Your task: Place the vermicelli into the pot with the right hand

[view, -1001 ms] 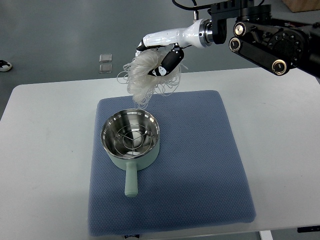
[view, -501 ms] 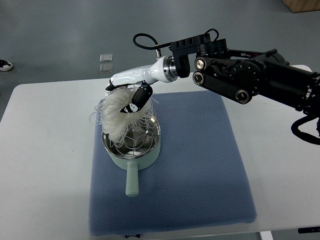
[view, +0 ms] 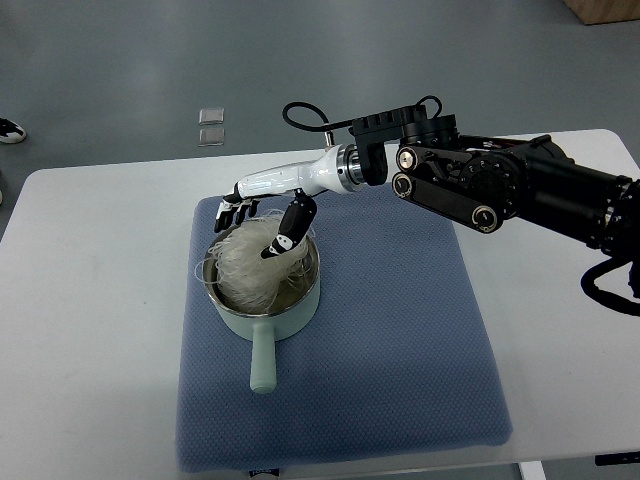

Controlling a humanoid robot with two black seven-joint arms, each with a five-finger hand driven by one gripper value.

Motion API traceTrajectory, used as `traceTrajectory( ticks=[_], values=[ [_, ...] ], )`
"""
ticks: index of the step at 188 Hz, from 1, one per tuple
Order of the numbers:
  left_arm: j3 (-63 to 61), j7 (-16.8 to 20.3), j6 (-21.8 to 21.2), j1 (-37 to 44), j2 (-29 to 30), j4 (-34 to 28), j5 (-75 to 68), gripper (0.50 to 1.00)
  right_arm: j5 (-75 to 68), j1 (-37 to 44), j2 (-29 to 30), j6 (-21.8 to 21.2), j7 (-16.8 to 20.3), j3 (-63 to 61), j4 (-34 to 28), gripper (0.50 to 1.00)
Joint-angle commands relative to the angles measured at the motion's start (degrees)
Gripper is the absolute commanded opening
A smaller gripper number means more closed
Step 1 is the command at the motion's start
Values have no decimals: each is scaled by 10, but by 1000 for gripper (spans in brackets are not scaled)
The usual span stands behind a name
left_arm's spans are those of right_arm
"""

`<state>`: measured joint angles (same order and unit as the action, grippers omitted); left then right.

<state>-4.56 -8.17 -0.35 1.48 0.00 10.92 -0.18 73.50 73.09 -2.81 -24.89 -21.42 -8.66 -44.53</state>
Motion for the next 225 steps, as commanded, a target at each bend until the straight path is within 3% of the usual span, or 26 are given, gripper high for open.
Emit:
traceTrajectory(
  ticks=[1, 14, 56, 89, 193, 225],
  values=[
    [0, 0, 0, 0, 0, 1, 0, 1000, 0, 0, -1, -3, 0, 0, 1, 829],
    [0, 0, 0, 0, 0, 1, 0, 1000, -1, 2, -1, -7, 1, 0, 0, 856],
    [0, 0, 0, -1, 0, 1, 0, 1000, -6, 6, -10, -56, 2, -9, 1, 856],
    [0, 0, 0, 0, 0, 0, 0, 1000, -66, 2, -21, -68, 2, -25, 3, 856],
    [0, 0, 0, 0, 0, 0, 0, 1000, -355, -177, -87, -53, 27, -211, 63, 856],
    [0, 0, 0, -1, 0, 0, 0, 1000, -476, -220, -86, -10, 27, -228, 102, 856]
  ],
)
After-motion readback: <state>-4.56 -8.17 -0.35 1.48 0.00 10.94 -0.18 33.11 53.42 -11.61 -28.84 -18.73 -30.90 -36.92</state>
